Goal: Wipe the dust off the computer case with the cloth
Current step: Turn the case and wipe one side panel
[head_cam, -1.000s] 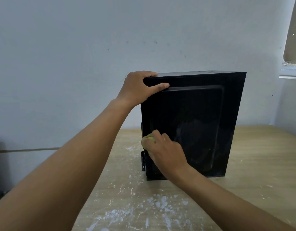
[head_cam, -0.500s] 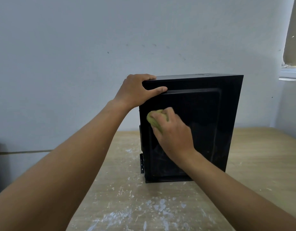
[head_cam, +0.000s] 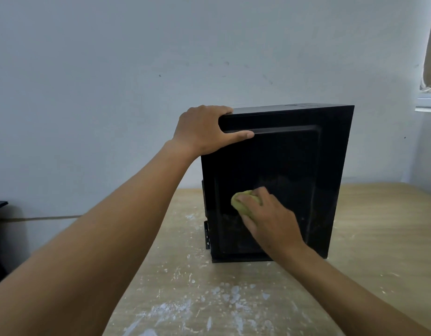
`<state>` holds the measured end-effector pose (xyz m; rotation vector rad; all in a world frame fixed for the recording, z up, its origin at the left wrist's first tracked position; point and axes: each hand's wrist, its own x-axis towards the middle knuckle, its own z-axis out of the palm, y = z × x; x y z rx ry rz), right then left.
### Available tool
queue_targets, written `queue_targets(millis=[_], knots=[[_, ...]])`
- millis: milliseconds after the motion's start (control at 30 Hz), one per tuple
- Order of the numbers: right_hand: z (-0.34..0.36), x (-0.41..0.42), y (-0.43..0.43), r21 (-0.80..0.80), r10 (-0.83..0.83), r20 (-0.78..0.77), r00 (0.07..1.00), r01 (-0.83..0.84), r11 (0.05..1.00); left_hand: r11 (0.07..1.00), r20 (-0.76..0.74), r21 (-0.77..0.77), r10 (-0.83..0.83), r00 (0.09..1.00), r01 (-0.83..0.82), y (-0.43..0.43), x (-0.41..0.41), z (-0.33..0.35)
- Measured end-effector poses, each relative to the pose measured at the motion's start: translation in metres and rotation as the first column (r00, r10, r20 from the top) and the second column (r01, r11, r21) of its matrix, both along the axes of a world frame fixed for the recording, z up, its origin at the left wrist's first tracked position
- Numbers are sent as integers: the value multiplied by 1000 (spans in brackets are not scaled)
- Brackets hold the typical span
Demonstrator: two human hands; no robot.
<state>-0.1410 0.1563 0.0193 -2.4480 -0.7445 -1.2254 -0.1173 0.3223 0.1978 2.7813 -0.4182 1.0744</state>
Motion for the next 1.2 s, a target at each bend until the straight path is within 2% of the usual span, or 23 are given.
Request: queue_targets(millis=[100,333,700,800,1200], knots=[[23,3,-15,83,9,16,1000,-10,997,999,22,1,33,999,-33,-2,0,-1],[61,7,-8,209,20,101,995,-41,977,988,-4,123,94,996,-93,-8,2,9],[-7,2,-4,-105,7,56,998,-1,994,989,47,109,94,994,-99,-7,3,4],[-12,2,-11,-115,27,32,999,-23,993,992,59,88,83,995,-88,-8,3,3],[88,11,-44,215,-13,109,994,-11,976,996,69,50,70,995,-74,-9,3,0]])
